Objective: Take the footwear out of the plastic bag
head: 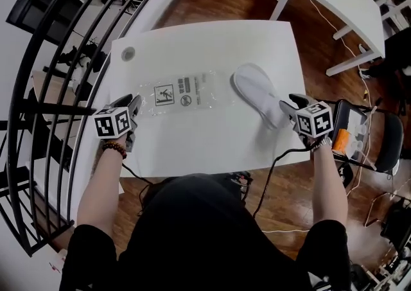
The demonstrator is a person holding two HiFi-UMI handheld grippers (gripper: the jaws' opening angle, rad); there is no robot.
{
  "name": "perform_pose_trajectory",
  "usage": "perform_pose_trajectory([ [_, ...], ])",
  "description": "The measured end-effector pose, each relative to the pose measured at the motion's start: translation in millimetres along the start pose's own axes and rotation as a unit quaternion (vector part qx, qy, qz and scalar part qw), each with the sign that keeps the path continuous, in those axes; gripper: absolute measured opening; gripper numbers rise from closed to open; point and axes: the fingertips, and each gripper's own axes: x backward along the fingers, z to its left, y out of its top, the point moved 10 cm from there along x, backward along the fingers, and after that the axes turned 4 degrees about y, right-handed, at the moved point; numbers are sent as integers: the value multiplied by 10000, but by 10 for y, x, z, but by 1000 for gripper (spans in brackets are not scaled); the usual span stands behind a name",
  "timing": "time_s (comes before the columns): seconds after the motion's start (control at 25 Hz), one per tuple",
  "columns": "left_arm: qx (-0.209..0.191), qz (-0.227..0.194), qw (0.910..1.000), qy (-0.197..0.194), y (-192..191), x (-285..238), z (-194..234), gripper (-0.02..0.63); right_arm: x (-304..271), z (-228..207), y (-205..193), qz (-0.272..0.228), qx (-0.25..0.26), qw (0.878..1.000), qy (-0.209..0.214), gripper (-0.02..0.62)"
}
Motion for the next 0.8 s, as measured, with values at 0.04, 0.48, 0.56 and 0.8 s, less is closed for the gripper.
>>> perform_pose_trajectory([
  [0.04, -81, -83, 9999, -68, 20, 58, -37, 146, 40, 95, 55, -83, 105, 9999, -83, 171],
  [0.48, -967, -777, 9857, -1138, 133, 660, -476, 40, 248, 1406, 476, -1113, 584, 9909, -485, -8],
  [0.56, -1210, -912, 9789, -1372, 151, 774, -588, 26, 251, 1676, 547, -1317, 608, 9883, -478, -8],
  [0.8, -1755, -1190, 9567, -1997, 183, 1054, -944, 17, 217, 2410, 719, -1800, 730, 9799, -459, -8],
])
